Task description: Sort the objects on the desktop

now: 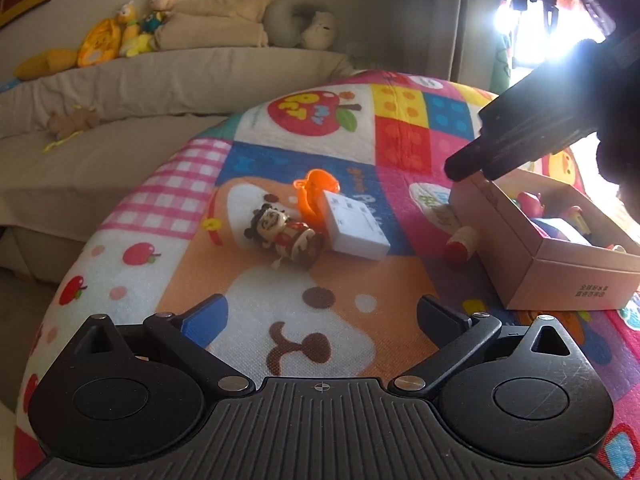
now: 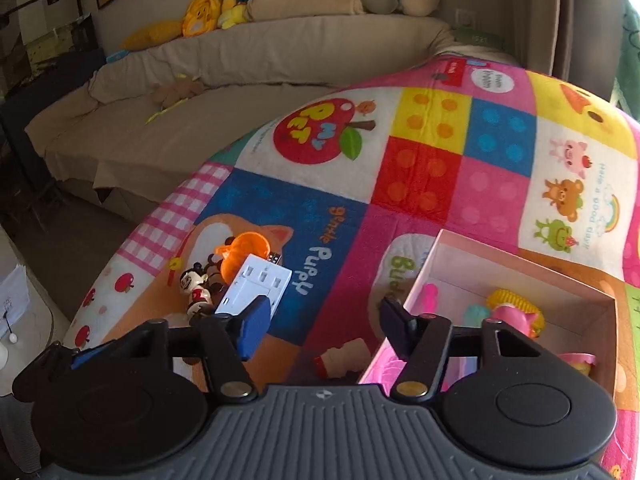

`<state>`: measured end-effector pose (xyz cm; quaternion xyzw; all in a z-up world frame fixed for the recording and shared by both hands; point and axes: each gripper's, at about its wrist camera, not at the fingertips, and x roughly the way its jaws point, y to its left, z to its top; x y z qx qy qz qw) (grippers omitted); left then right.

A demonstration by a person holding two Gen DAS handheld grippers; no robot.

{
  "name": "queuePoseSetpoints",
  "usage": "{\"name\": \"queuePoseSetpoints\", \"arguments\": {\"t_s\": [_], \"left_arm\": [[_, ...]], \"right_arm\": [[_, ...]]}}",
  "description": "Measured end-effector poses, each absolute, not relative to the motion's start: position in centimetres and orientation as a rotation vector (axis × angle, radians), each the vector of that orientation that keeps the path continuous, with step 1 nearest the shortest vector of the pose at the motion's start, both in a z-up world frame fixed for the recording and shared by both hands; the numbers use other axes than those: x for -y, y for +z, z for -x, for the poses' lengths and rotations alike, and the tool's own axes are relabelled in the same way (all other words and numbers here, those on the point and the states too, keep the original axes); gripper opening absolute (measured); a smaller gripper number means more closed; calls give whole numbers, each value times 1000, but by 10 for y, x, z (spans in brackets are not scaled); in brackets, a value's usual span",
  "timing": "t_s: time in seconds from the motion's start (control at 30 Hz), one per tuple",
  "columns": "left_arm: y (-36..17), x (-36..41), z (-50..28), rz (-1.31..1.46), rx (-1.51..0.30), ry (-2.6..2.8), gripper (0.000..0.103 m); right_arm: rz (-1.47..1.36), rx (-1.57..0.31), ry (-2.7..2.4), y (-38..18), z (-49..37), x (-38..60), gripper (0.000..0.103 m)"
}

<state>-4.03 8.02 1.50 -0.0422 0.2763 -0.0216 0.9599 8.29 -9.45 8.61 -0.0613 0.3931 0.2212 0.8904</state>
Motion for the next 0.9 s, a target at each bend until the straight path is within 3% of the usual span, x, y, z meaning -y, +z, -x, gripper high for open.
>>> {"name": "queuePoseSetpoints", "arguments": {"t_s": [0.1, 0.3, 0.57, 0.67, 0.77, 0.83, 0.9], "left_arm": [[15, -81, 42, 100, -552, -50, 103], [15, -84, 43, 118, -543, -54, 103], [14, -85, 42, 123, -549, -40, 103], [14, -82, 42, 107, -548, -28, 103], [17, -75, 40, 71, -541, -16, 103], [23, -68, 34, 57, -523, -52, 103], [27, -56, 23, 0, -500, -79, 103]], "right_arm": [[200, -912, 427, 69, -107, 70, 38], [316, -1011, 328, 31, -136, 46, 29], [217, -1107, 509, 38, -85, 58, 28], [147, -1067, 540, 51, -58, 83, 28], [137, -898, 525, 67, -25, 116, 27], [120, -831, 531, 69, -3, 134, 30], [135, -760, 498, 68, 17, 147, 55]]}}
